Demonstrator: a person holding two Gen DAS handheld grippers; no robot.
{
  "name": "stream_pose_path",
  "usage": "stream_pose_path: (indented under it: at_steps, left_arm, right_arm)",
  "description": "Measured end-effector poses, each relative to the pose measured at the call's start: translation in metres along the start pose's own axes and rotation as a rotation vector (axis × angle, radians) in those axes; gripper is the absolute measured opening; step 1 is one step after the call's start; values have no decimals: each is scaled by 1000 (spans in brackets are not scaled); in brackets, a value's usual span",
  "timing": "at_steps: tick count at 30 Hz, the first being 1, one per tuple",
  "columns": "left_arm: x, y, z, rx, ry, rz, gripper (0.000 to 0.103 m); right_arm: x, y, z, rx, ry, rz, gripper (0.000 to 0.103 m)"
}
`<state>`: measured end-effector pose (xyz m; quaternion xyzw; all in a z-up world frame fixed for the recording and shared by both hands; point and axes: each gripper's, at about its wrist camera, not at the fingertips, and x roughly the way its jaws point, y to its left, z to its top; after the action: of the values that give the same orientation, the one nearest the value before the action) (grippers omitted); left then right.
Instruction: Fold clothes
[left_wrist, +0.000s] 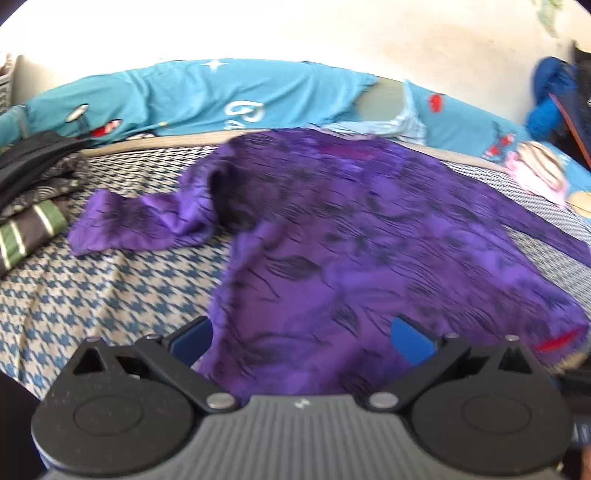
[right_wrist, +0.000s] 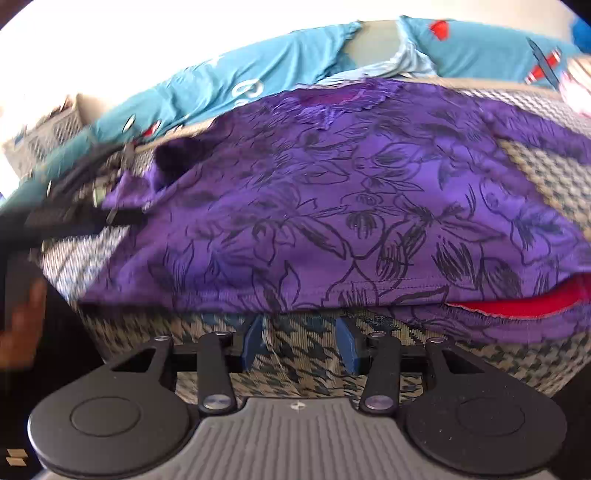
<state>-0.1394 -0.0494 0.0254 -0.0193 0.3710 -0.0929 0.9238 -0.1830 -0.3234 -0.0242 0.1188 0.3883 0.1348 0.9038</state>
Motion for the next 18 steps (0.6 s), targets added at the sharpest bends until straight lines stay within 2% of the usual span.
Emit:
stream_pose_path:
  at_steps: [9, 10, 12, 15, 18]
  left_arm:
    - [-6, -29, -29, 119, 75, -88, 103]
    - [-5, -31, -32, 130, 88, -101, 103]
    - [-3, -36, -38, 151, 120, -131, 103]
    - [3, -44, -46, 190, 171, -168, 103]
    - [8, -50, -52, 225, 197, -161, 103]
  right_arm:
    - [10, -16, 5, 165, -8, 15, 42]
    - [11, -17, 5, 177, -14, 17, 40]
    - [12, -19, 5, 200, -26, 20, 23]
    - [13, -23, 6, 234, -41, 23, 11]
    - [10, -23, 7, 244, -68, 30, 7]
